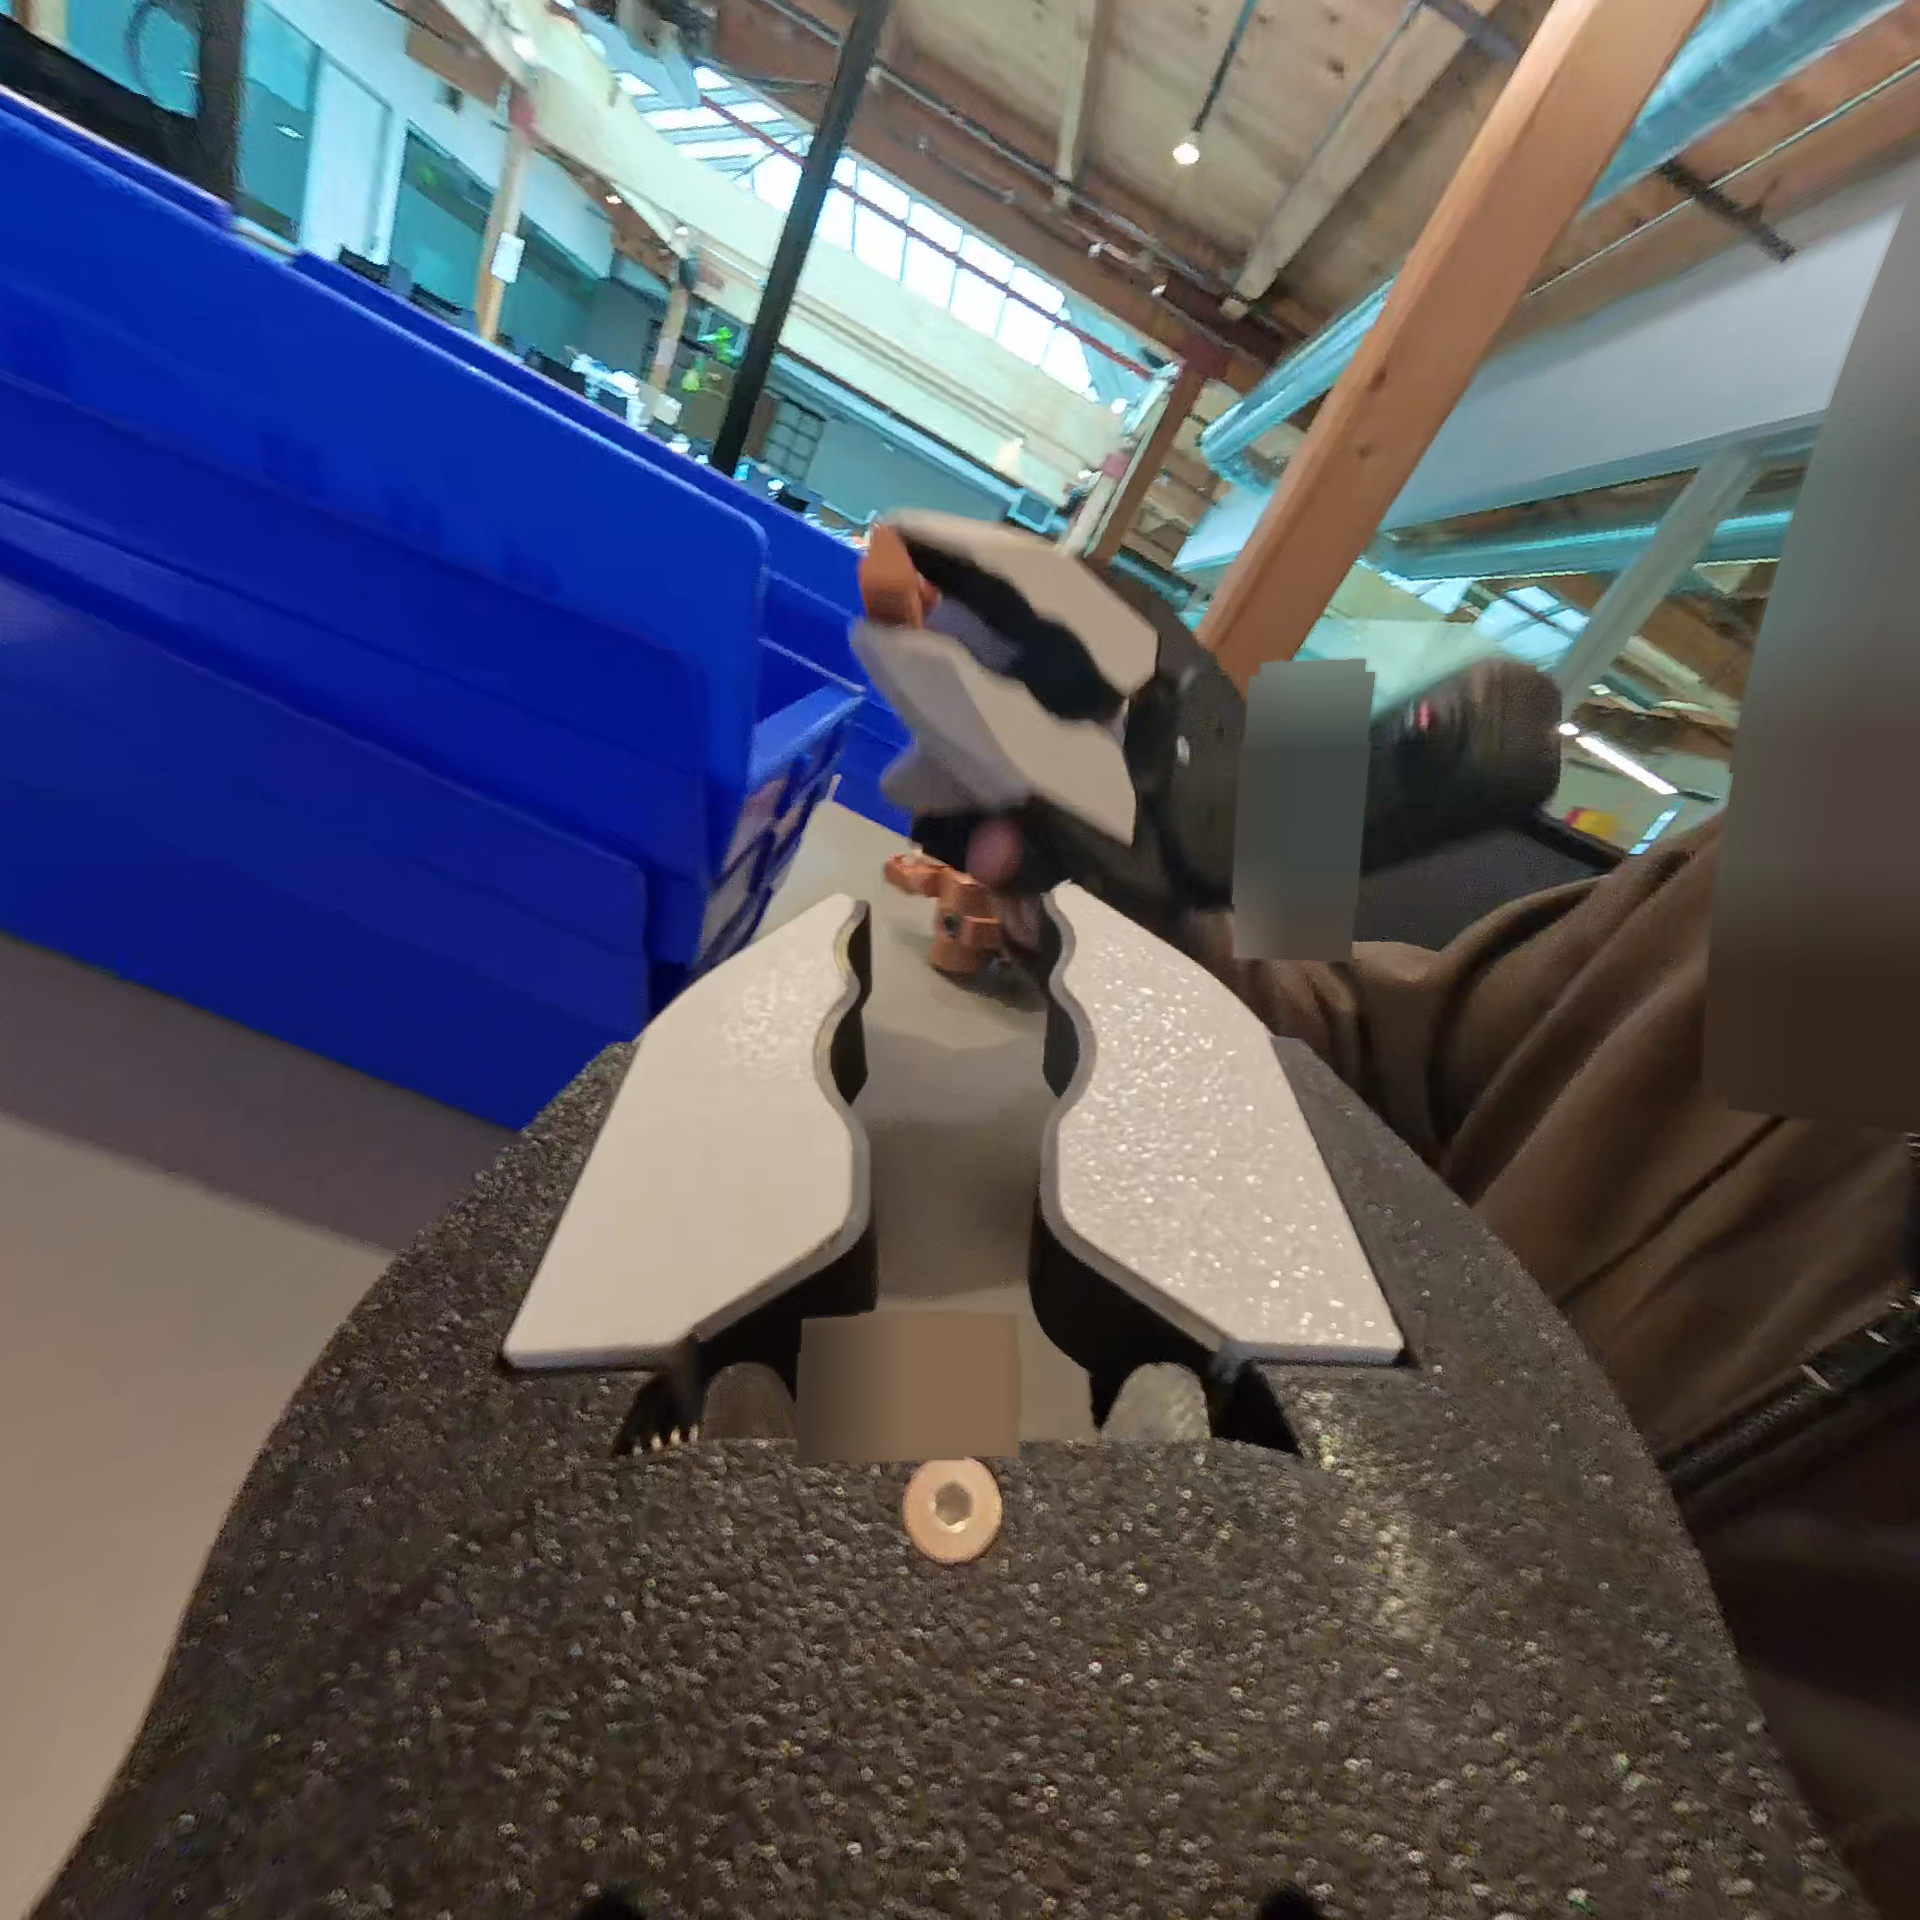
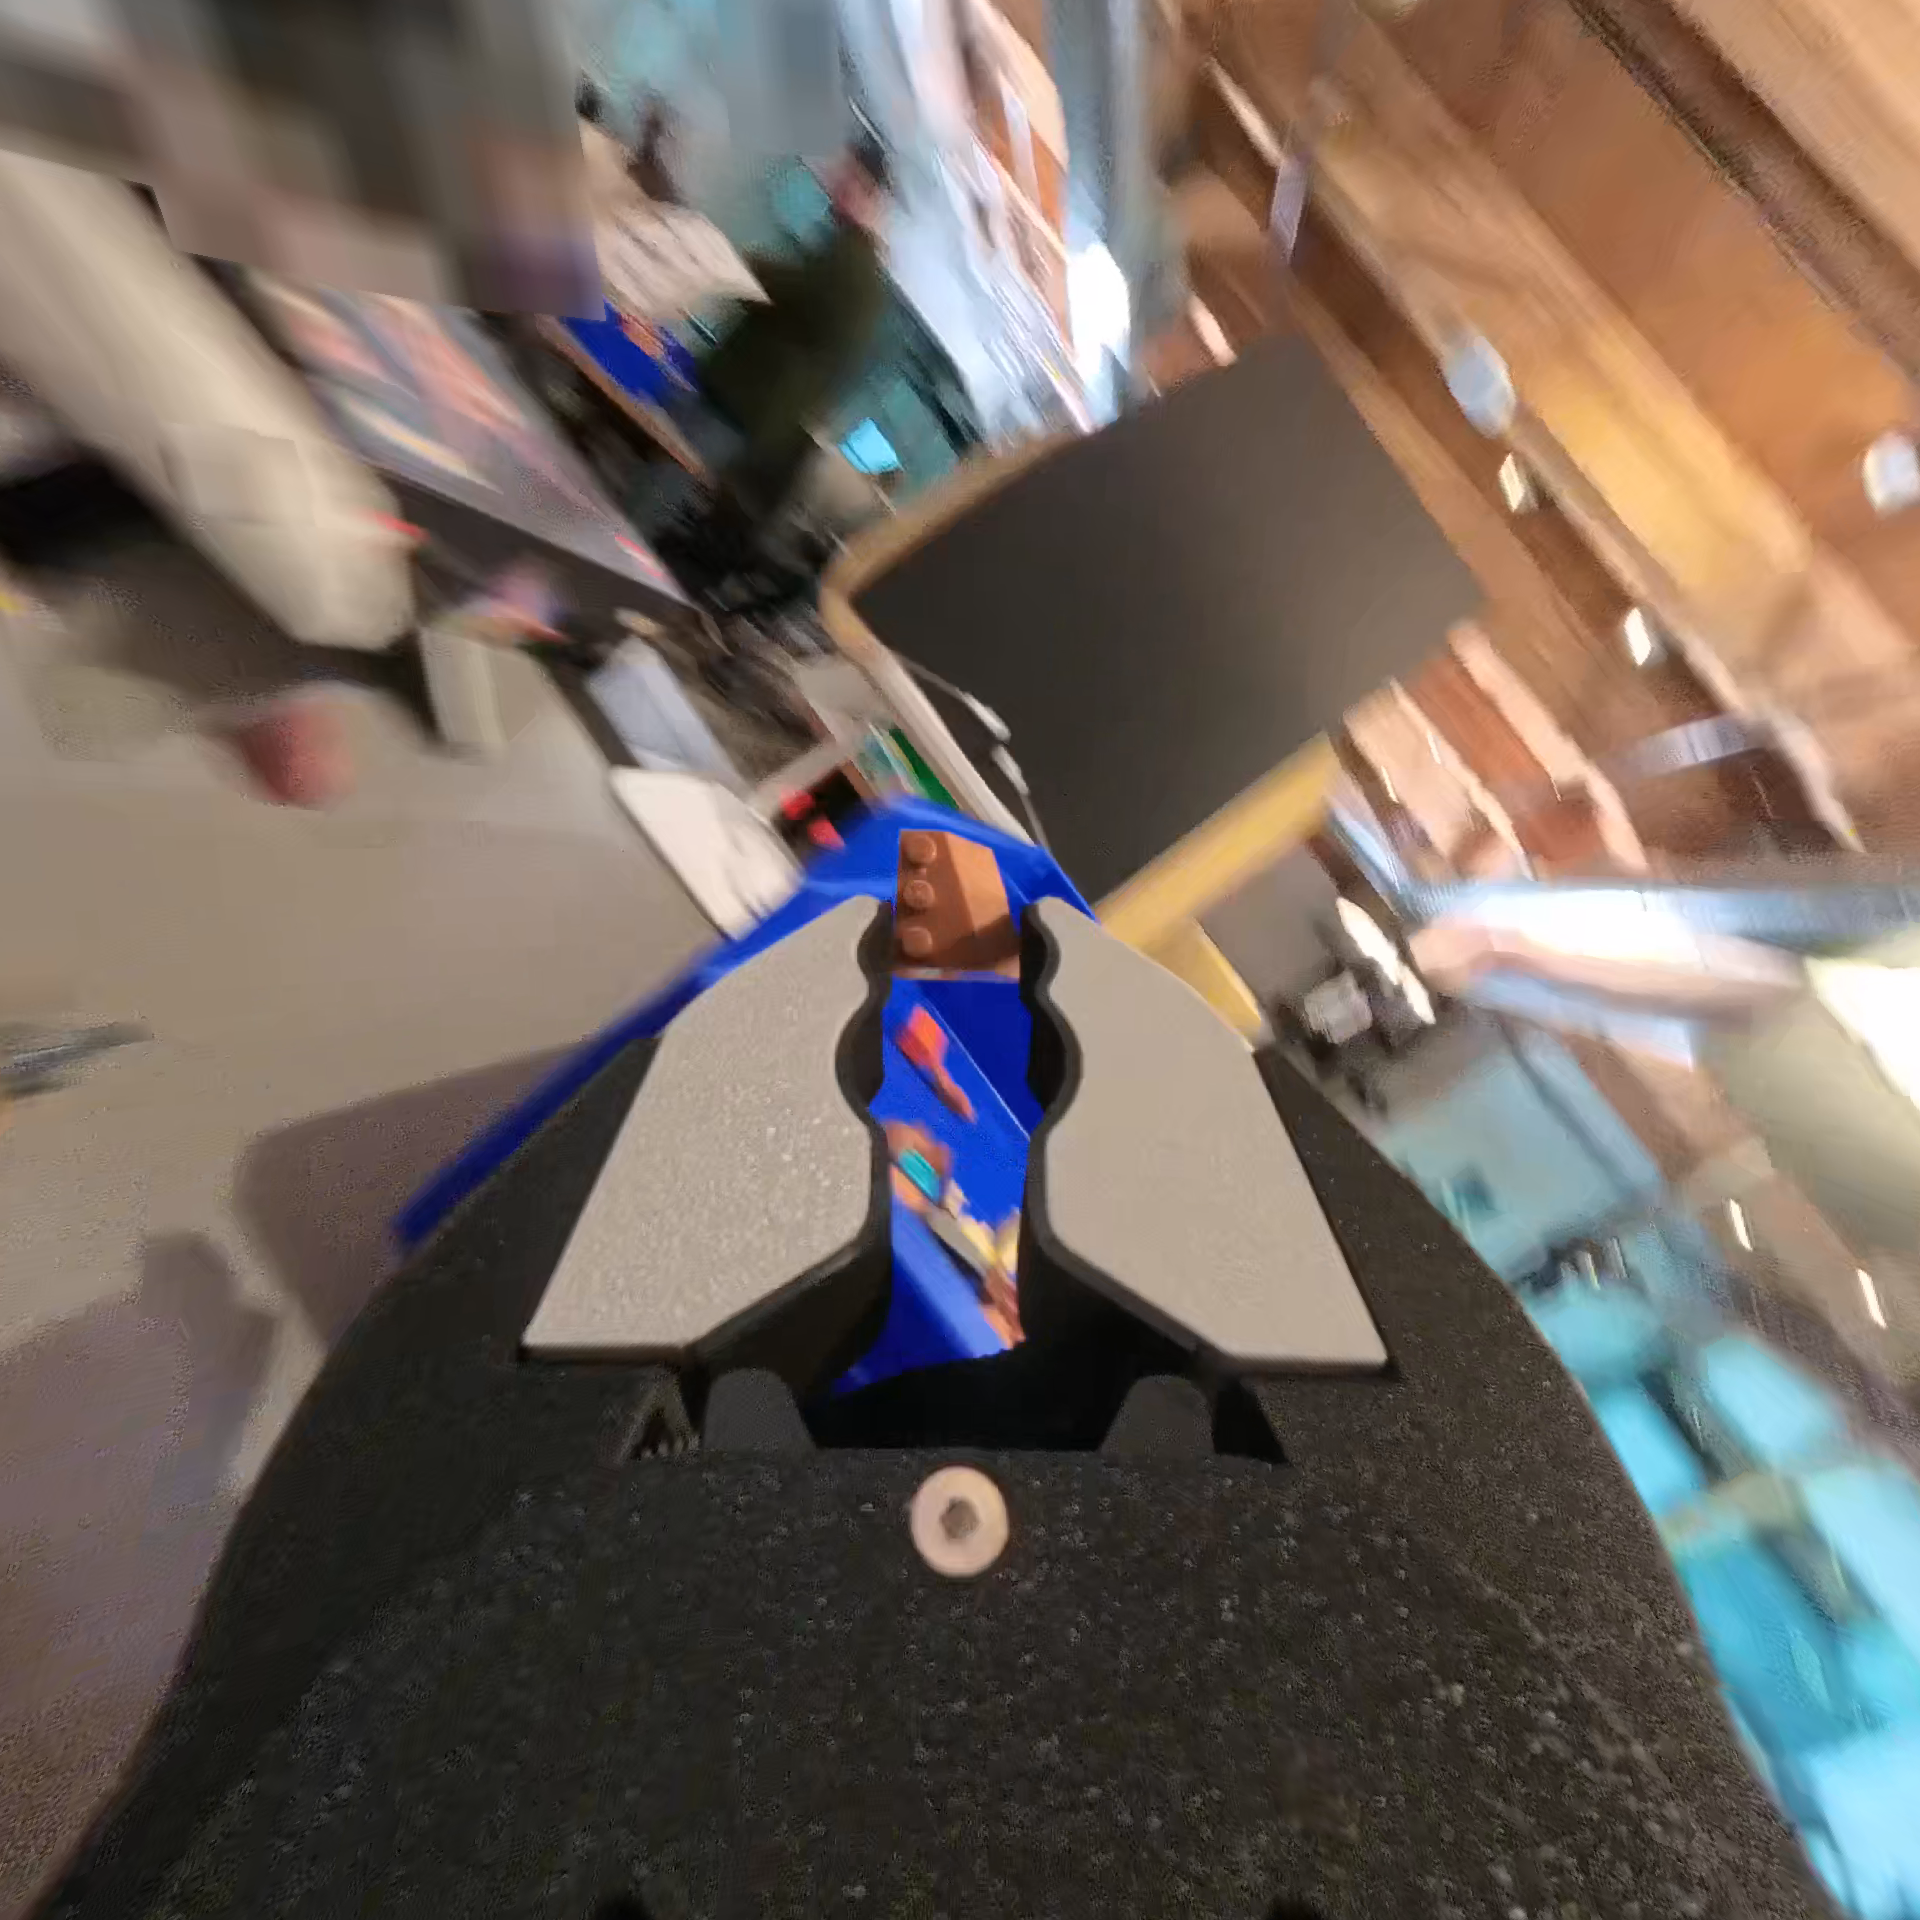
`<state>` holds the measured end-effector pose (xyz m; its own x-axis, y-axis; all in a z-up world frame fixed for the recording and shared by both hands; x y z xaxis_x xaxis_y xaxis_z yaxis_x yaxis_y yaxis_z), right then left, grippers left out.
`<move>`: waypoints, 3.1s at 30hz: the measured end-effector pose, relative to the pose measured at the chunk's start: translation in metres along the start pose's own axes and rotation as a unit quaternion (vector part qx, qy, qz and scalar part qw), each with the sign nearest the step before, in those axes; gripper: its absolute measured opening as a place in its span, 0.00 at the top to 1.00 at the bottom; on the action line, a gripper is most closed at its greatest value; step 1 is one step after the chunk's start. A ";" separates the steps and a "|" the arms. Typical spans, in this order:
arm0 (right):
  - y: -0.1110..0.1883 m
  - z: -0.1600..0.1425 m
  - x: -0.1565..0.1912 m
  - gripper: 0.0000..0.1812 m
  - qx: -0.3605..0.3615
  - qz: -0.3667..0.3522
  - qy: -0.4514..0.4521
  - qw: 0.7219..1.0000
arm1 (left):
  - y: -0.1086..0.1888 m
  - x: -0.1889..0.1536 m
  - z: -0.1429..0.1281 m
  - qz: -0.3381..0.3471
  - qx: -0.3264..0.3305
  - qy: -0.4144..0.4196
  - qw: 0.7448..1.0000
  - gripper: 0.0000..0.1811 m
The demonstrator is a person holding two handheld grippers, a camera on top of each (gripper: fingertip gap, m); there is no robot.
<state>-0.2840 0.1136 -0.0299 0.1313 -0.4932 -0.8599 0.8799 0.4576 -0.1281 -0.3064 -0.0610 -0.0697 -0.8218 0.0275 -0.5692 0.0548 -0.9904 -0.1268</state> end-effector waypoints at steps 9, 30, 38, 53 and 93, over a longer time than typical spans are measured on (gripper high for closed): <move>0.011 -0.005 -0.008 0.80 -0.043 0.094 -0.120 0.987 | 0.007 0.001 0.001 0.114 0.134 -0.035 0.984 0.77; 0.015 -0.009 0.117 0.70 0.067 0.484 -0.160 0.858 | 0.012 0.021 -0.049 0.203 0.383 -0.012 0.901 0.66; 0.016 -0.005 0.118 0.83 0.028 0.462 -0.130 0.877 | 0.003 0.022 -0.063 0.191 0.407 -0.008 0.893 0.64; 0.013 -0.017 0.102 0.81 0.011 0.424 -0.143 0.894 | -0.003 0.024 -0.050 0.179 0.348 -0.122 0.912 0.69; 0.026 -0.019 0.090 0.84 -0.099 0.376 -0.040 0.921 | -0.011 0.008 -0.045 0.120 0.286 -0.174 0.935 0.65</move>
<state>-0.2576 0.0952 -0.1205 0.7096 -0.0320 -0.7039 0.4274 0.8138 0.3938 -0.2875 -0.0441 -0.1095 -0.9648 -0.1519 -0.2145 0.0305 -0.8754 0.4824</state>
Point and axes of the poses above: each gripper's, where its closed fingertips meet, y back along the fingers, z out of its top, x = y × z across the jaws, the point moved 8 cm from there along y, back along the fingers, and after that the axes turned 8 degrees about y, right-handed, at the moved point
